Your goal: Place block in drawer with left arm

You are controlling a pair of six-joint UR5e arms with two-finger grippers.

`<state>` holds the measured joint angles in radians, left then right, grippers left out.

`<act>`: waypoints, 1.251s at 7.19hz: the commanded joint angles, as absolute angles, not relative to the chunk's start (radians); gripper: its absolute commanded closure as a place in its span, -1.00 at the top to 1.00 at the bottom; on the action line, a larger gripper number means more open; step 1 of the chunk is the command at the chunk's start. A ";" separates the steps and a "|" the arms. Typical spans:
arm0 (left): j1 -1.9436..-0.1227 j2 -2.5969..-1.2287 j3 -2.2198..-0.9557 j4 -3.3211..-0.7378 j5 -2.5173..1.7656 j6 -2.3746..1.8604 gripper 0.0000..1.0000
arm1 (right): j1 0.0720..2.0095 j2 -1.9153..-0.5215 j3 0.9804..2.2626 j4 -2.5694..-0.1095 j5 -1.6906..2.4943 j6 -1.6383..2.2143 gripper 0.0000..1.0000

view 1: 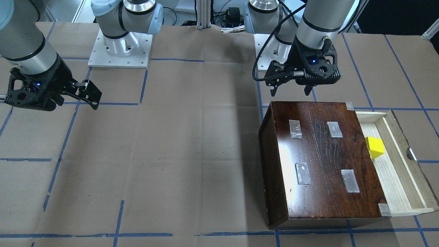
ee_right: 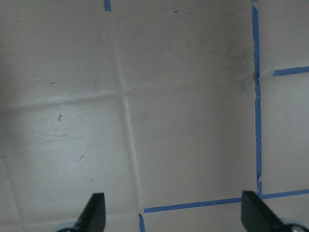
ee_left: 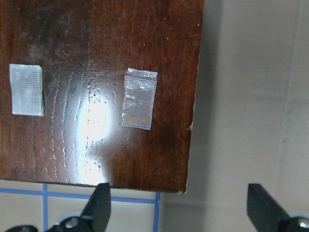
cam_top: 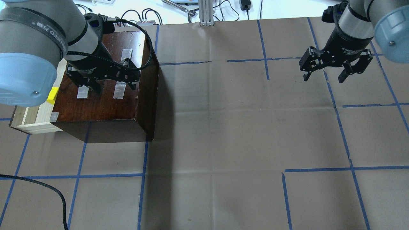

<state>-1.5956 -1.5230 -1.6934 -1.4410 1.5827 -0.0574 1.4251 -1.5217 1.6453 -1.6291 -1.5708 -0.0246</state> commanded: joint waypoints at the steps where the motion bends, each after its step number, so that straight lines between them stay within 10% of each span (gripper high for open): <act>1: -1.594 -1.505 -1.697 -1.450 1.580 0.041 0.97 | 1.425 -1.522 1.644 -1.629 -1.571 -0.025 1.00; 9: -1.589 -1.500 -1.683 -1.473 1.565 0.075 0.97 | 1.425 -1.522 1.646 -1.629 -1.571 -0.025 1.00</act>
<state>-1.5892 -1.5011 -1.6847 -1.4727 1.5664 0.0752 1.4251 -1.5217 1.6450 -1.6291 -1.5708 -0.0246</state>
